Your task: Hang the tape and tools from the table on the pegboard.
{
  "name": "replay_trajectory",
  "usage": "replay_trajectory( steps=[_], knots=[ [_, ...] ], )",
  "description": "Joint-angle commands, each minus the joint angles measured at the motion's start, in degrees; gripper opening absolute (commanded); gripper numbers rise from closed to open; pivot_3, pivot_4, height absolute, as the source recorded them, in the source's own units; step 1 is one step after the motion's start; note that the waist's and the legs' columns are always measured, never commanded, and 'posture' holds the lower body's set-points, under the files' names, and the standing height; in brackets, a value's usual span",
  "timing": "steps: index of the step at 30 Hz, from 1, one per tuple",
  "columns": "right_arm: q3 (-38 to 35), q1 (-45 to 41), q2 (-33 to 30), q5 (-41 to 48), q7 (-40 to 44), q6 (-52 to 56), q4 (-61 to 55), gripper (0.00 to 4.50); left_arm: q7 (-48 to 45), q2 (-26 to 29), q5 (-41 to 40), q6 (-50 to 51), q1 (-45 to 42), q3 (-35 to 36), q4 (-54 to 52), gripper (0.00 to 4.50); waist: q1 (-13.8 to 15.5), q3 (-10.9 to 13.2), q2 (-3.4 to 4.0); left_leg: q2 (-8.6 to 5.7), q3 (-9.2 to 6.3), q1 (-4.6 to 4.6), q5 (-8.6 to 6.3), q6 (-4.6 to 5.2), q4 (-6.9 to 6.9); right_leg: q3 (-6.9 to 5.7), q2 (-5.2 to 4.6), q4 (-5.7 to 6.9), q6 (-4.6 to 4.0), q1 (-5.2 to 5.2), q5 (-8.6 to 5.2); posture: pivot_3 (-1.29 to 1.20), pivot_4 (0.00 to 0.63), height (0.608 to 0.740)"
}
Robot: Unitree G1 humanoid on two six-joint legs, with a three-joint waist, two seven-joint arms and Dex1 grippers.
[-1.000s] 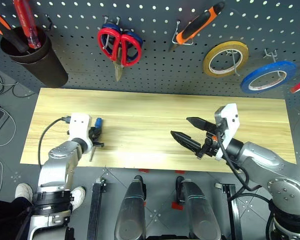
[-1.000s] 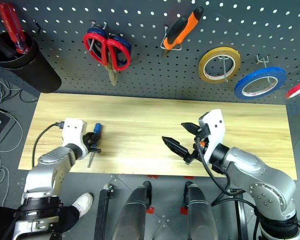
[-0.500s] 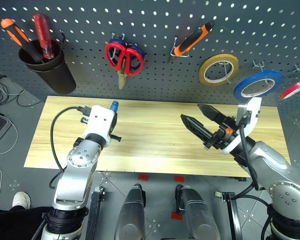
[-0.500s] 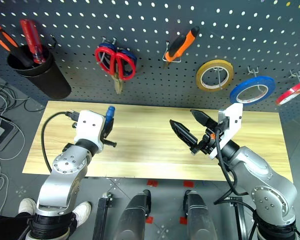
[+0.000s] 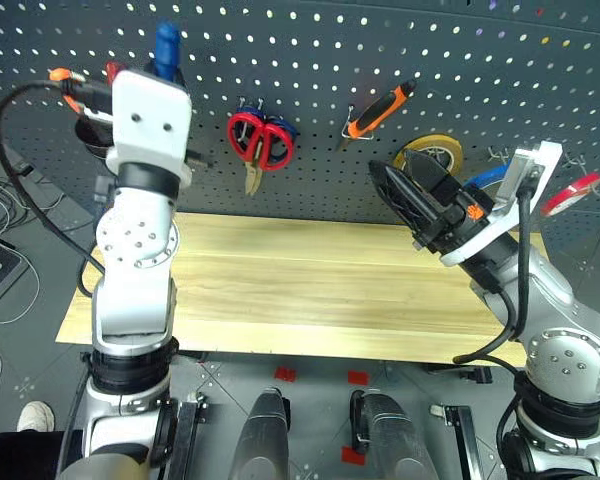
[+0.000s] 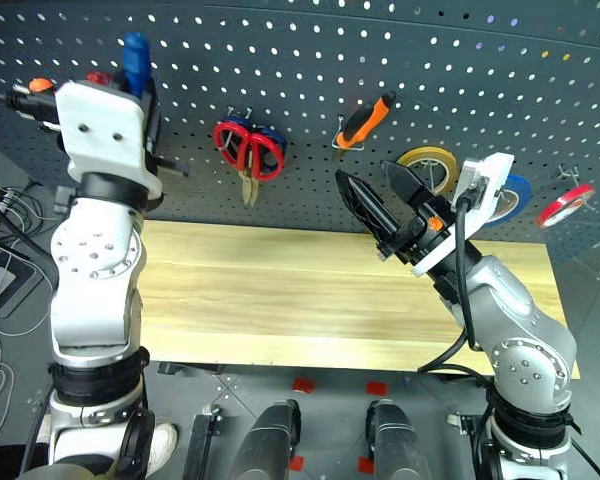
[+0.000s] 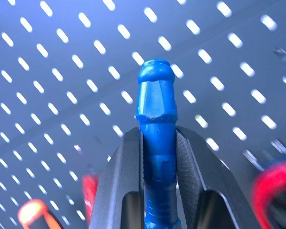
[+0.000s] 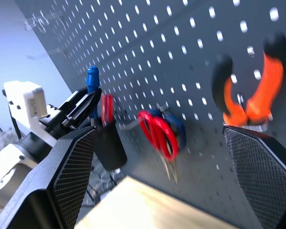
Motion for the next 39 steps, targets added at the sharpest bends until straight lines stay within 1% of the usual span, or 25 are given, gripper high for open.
replay_trajectory(
  steps=[1, 6, 14, 20, 26, 28, 31, 38, 39],
  knots=[
    [0.0, -2.3, 0.6, 1.3, -1.1, -1.8, -1.4, 4.50, 1.8, 1.8, 1.3, -4.2, -4.6, 2.4, 3.3, 0.57, 0.0, -0.4, 0.00, 0.00, 0.00, 0.00, 0.00, 0.00, 0.00, 0.00, 0.00, 0.00, 0.00, 0.00, 0.00, 0.15, 0.172, 0.740],
    [0.4, -3.8, 0.9, 1.5, -1.9, -2.1, -1.3, 4.50, 2.7, 3.5, 1.1, -8.7, -8.3, 4.0, 10.5, 0.57, 0.0, -1.2, 0.02, 0.00, 0.01, 0.00, 0.00, 0.01, 0.00, -0.01, 0.00, 0.15, 0.00, 0.00, 0.00, 0.15, 0.170, 0.740],
    [1.2, -3.1, 0.3, 0.4, -1.8, -2.1, -1.1, 4.50, 3.8, 4.5, 0.6, -16.7, -9.5, 4.7, 20.7, 0.57, -0.1, -1.3, 0.02, -0.03, 0.01, 0.01, 0.01, 0.02, 0.14, 0.00, -0.01, 0.43, 0.00, -0.01, 0.00, 0.14, 0.182, 0.740],
    [1.4, -2.7, -0.6, -0.4, -2.1, -1.8, -1.1, 4.50, 4.3, 2.6, -1.5, -17.4, -7.3, 5.4, 25.7, 0.57, -0.2, -1.4, 0.03, -0.03, 0.01, 0.00, 0.01, 0.03, 0.25, 0.00, -0.01, 0.50, -0.01, -0.01, 0.00, 0.13, 0.191, 0.740],
    [0.9, -2.7, -1.3, 0.4, -2.6, -1.7, -1.2, 4.50, 6.4, 1.1, -3.7, -13.4, -5.4, 8.4, 25.3, 0.57, -0.3, -1.4, 0.03, 0.00, 0.03, -0.04, -0.01, 0.07, 0.57, 0.00, 0.01, 0.59, -0.01, 0.00, 0.00, 0.12, 0.200, 0.740],
    [0.8, -2.7, -1.4, 0.7, -2.9, -1.8, -1.4, 4.50, 7.0, 0.6, -3.9, -11.7, -4.4, 9.3, 24.5, 1.28, -0.4, -1.4, 0.03, 0.01, 0.04, -0.04, -0.04, 0.13, 0.64, 0.01, 0.02, 0.63, -0.01, 0.02, 0.00, 0.11, 0.202, 0.740],
    [0.7, -2.8, -1.6, 0.8, -3.0, -1.9, -1.4, 4.50, 8.6, -0.3, -4.2, -9.3, -3.1, 10.7, 23.1, 2.07, -0.3, -1.4, 0.03, 0.00, 0.05, -0.04, -0.06, 0.16, 0.70, 0.02, 0.01, 0.67, -0.01, 0.04, 0.00, 0.11, 0.203, 0.740],
    [1.0, -3.4, -1.6, 0.7, -3.3, -2.0, -1.1, 4.50, 9.3, -1.3, -4.2, -6.6, -2.0, 10.5, 19.9, 4.23, -0.3, -1.5, 0.03, -0.02, 0.05, -0.04, -0.07, 0.17, 0.77, 0.01, -0.02, 0.77, -0.01, 0.08, 0.00, 0.11, 0.207, 0.740],
    [1.0, -3.4, -1.6, 0.7, -3.4, -2.0, -1.1, 4.50, 9.2, -1.3, -4.3, -6.2, -2.0, 10.6, 19.5, 4.47, -0.3, -1.5, 0.03, -0.02, 0.05, -0.04, -0.07, 0.17, 0.77, 0.01, -0.02, 0.77, -0.01, 0.07, 0.00, 0.11, 0.207, 0.740]
  ],
)
